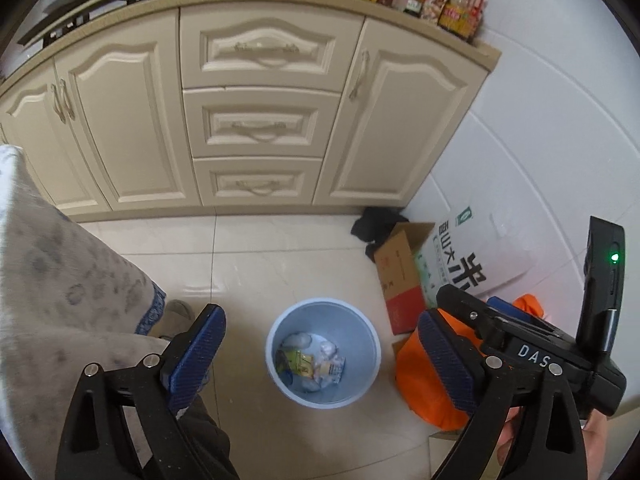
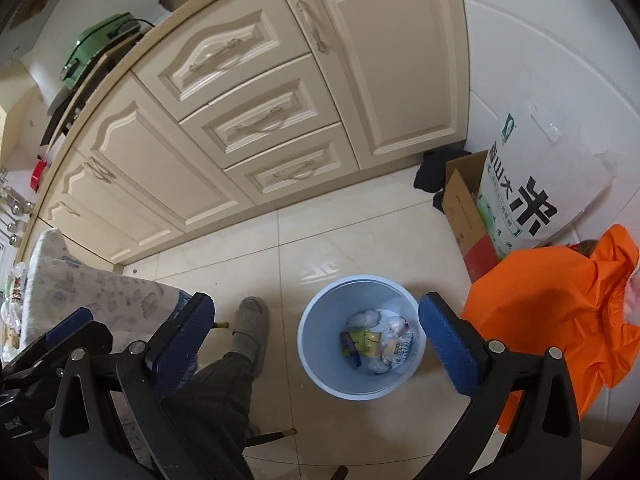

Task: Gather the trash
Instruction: 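Bring both open tools back to the table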

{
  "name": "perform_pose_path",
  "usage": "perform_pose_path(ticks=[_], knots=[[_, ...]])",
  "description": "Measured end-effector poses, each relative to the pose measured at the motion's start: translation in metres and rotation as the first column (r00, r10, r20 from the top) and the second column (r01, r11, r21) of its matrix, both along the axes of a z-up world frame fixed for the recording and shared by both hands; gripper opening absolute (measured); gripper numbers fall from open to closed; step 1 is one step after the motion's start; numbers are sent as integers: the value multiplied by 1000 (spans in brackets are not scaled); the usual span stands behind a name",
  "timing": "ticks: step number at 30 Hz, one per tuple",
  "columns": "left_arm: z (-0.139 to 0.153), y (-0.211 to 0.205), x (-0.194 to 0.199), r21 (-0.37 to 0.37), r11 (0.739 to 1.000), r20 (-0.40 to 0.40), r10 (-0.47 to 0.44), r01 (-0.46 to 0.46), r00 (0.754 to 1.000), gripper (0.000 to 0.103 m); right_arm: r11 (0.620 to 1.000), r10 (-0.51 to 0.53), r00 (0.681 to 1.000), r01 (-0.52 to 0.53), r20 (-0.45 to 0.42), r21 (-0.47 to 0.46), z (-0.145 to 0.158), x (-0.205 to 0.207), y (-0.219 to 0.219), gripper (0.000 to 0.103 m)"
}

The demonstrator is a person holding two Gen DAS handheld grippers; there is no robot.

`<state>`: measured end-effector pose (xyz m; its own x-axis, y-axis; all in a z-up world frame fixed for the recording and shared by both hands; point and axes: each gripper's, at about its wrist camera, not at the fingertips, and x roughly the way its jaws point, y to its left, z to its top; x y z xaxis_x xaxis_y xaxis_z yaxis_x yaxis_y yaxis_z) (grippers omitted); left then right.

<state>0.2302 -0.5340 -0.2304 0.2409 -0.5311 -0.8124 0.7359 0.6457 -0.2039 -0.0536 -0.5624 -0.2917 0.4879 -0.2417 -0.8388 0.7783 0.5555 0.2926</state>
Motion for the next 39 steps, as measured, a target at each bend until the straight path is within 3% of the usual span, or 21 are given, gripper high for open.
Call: perform_pose_path(ticks=[12, 21, 31, 39], knots=[[84, 122, -33, -140, 990, 123, 46, -29, 991, 101, 988, 100, 993, -92, 59, -122, 75, 24, 62, 103], [138, 245, -68, -256, 963, 239, 148, -84, 960, 102, 956, 228, 966, -198, 123, -217, 132, 61, 129, 103], [175, 369, -110, -356, 917, 334, 304, -179, 892, 102, 897, 387, 905, -324, 177, -302, 177, 109, 205, 103], [189, 443, -144, -405, 875, 384, 425, -264, 820, 102, 837, 506, 834, -415, 218, -357, 204, 143, 263, 103]])
